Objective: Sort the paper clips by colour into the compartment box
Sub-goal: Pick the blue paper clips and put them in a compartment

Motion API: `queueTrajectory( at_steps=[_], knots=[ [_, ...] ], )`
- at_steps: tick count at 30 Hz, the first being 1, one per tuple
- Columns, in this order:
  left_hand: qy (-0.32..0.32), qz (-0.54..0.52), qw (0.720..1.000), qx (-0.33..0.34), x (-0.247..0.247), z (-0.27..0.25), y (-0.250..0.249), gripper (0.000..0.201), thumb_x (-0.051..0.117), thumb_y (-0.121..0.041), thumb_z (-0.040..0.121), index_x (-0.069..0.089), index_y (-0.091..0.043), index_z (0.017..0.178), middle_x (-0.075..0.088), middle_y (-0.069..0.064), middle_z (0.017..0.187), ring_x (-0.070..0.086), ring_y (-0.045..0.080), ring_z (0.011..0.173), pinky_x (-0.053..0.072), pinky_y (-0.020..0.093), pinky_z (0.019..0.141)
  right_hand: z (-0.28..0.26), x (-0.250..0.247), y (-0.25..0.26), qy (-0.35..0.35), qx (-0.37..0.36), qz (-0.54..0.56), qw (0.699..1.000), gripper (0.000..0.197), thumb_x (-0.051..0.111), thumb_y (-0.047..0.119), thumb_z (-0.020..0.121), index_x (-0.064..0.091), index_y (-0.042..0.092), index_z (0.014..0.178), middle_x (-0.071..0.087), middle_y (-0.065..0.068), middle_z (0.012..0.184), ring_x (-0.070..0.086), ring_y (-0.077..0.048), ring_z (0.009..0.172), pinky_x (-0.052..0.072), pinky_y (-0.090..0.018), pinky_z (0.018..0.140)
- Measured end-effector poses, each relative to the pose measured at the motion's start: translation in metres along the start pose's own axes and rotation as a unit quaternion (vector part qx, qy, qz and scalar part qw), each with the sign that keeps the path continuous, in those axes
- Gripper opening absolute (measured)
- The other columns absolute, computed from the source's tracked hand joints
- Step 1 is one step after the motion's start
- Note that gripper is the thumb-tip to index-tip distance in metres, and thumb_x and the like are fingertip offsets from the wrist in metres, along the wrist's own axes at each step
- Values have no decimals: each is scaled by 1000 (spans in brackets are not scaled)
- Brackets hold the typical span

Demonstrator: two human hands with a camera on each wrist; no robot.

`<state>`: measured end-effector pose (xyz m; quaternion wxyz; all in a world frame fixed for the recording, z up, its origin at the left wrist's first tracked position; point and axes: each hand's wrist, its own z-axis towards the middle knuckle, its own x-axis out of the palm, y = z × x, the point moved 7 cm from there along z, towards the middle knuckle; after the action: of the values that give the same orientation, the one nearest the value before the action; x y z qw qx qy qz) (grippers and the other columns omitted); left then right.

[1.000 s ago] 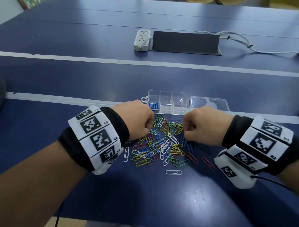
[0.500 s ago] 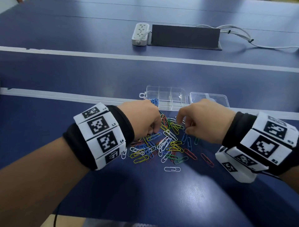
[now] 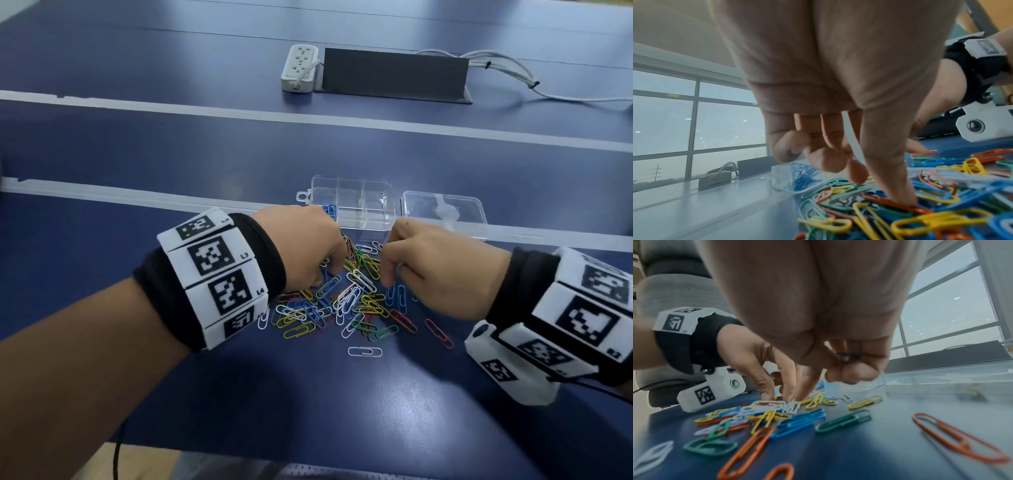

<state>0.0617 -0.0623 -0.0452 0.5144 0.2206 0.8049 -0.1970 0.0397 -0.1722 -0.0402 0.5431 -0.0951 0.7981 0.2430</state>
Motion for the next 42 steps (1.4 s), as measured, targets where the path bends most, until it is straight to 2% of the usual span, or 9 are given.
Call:
queueTrajectory(
  at_steps=[7, 11, 15, 21, 25, 32, 37, 40, 42],
  knots=[
    [2, 26, 1000, 13, -2, 0, -6, 28, 58, -24, 80, 67, -39, 102, 48, -10, 88, 61, 22, 100, 54, 38, 83, 1, 5, 2, 30, -15, -70, 997, 21, 63, 32, 83, 65, 28, 104, 41, 7, 93, 40, -13, 89, 40, -28, 89],
    [-6, 27, 1000, 8, -1, 2, -6, 15, 56, -23, 79, 67, -33, 83, 56, -9, 90, 61, 22, 98, 54, 38, 81, 1, 5, 1, 33, -13, -79, 996, 15, 59, 33, 86, 66, 23, 95, 45, 7, 89, 47, -15, 87, 41, -26, 84],
    [-7, 39, 999, 7, -1, 2, -6, 18, 53, -23, 77, 48, -25, 60, 62, -6, 88, 61, 21, 91, 53, 31, 75, -1, 7, 1, 15, -15, -86, 996, 18, 48, 31, 89, 61, 18, 92, 57, -1, 98, 56, -22, 96, 44, -33, 86],
    [-20, -5, 1000, 8, -6, 2, -1, 14, 55, -30, 82, 67, -23, 81, 67, -2, 88, 59, 19, 85, 54, 36, 82, -4, -2, -5, -5, 1, -45, 999, 18, 54, 36, 88, 61, 23, 98, 49, 6, 89, 52, -17, 90, 42, -29, 86],
    [-3, 7, 1000, -8, -2, 4, -9, 23, 65, -46, 77, 66, -22, 78, 64, -5, 78, 57, 17, 77, 53, 30, 73, -1, 2, -4, 22, 8, -63, 998, 17, 62, 35, 83, 67, 22, 92, 65, 1, 93, 58, -19, 91, 48, -33, 85],
    [-35, -37, 999, 2, -6, 1, -14, 7, 61, -28, 80, 63, -21, 79, 53, -9, 63, 45, 6, 58, 43, 23, 66, -2, -2, 0, -15, 11, -76, 997, 14, 53, 28, 76, 61, 17, 74, 67, -5, 78, 60, -27, 78, 52, -33, 73],
    [-49, -125, 991, 1, -14, -7, -7, 7, 57, -21, 82, 58, -28, 84, 55, -9, 64, 47, 0, 58, 38, 20, 61, -3, -8, -25, 9, 76, 152, 985, 11, 54, 14, 78, 59, 23, 74, 59, 7, 56, 48, -4, 48, 41, -15, 53],
    [-32, -171, 985, -13, -12, -11, -1, 24, 51, -15, 86, 59, -35, 97, 64, -9, 69, 51, -4, 60, 40, 12, 64, -6, 3, -37, 83, 121, 319, 937, 29, 44, -1, 85, 66, 18, 83, 61, 4, 53, 46, -13, 45, 40, -29, 50],
    [-33, -192, 981, -24, -12, -14, 3, 26, 47, -11, 86, 57, -34, 92, 66, -9, 75, 53, -1, 64, 41, 11, 65, -8, 6, -42, 97, 149, 417, 891, 31, 40, -1, 86, 66, 13, 77, 57, 0, 54, 48, -16, 46, 39, -27, 48]
  ],
)
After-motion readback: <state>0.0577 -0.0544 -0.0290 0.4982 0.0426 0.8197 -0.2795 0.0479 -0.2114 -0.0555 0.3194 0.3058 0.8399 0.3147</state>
